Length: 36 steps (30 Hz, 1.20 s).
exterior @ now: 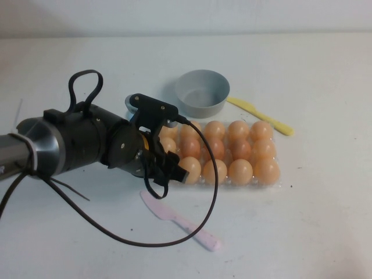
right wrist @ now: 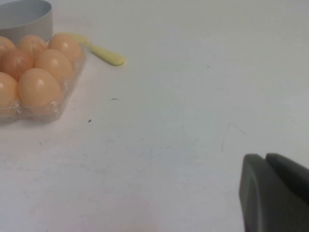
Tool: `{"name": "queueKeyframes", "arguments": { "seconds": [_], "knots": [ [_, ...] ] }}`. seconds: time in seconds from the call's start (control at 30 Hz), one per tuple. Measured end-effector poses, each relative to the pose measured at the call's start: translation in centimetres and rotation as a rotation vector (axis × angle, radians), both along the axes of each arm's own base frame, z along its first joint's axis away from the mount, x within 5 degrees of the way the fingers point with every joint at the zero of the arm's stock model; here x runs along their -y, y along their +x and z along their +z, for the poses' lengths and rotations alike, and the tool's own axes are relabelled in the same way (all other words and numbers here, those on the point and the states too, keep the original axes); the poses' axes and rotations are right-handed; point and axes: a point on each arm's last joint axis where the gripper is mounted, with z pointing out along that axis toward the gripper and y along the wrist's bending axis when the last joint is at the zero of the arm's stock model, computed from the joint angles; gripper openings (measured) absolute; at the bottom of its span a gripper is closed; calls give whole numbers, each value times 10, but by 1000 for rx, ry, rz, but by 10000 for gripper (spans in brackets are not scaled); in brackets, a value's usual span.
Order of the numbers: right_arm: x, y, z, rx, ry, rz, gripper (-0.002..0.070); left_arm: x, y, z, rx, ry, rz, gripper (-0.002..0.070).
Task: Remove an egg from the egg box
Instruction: Pick up the egg from the plastic box, then place the egg in the bowl
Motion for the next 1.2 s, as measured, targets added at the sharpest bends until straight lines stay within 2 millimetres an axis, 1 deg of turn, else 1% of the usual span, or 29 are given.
{"name": "queueKeyframes", "arguments": {
  "seconds": [0.13, 0.3, 0.4, 0.63, 0.87, 1.03, 1.2],
  "knots": [
    [0, 0, 0, 0, 0, 0, -20, 0, 0, 0, 0, 0, 0, 339],
    [0, 0, 0, 0, 0, 0, -20, -1, 0, 2, 9, 5, -6, 335],
    [0, 0, 0, 0, 0, 0, -20, -2, -2, 11, 32, 1, -11, 333],
    [0, 0, 0, 0, 0, 0, -20, -8, -9, 39, 104, -16, -22, 333],
    [0, 0, 0, 0, 0, 0, -20, -12, -14, 58, 160, -32, -30, 333],
    [0, 0, 0, 0, 0, 0, -20, -8, -8, 69, 252, -95, -41, 330],
    [0, 0, 0, 0, 0, 0, -20, 3, 7, 96, 345, -156, -42, 330]
  ]
}}
